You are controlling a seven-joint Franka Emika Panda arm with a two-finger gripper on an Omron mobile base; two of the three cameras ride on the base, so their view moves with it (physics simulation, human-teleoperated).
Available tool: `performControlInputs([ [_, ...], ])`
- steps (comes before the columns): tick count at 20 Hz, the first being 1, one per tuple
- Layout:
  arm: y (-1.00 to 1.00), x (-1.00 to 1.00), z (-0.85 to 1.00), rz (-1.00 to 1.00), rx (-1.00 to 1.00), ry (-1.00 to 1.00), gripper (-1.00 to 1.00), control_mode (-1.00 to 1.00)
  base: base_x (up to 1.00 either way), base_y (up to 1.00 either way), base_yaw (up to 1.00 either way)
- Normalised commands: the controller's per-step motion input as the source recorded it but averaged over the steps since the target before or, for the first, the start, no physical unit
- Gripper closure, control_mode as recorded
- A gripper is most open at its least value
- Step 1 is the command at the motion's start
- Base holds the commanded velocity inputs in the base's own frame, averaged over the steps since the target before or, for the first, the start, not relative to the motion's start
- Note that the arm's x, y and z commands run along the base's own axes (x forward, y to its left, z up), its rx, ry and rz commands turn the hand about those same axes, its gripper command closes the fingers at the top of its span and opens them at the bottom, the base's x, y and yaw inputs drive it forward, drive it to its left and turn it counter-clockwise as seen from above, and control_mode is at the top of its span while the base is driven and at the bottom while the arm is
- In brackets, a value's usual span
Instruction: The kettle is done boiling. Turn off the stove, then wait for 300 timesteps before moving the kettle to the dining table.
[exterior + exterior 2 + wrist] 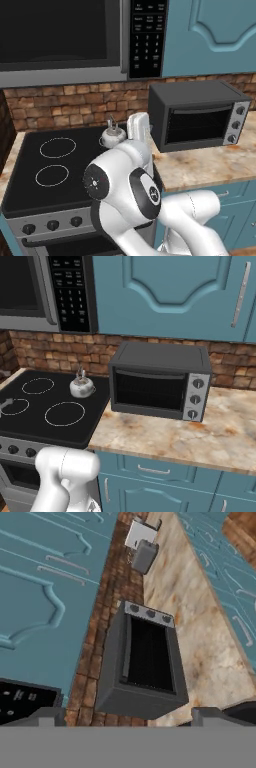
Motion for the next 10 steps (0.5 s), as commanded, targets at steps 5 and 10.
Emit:
performControlInputs([
  [5,0.0,0.07,0.0,0.04,0.22,-0.17,-1.0,-1.0,0.0,0.0,0.0],
  [10,0.05,0.1,0.0,0.01,0.23,-0.2,-1.0,-1.0,0.0,0.0,0.0],
])
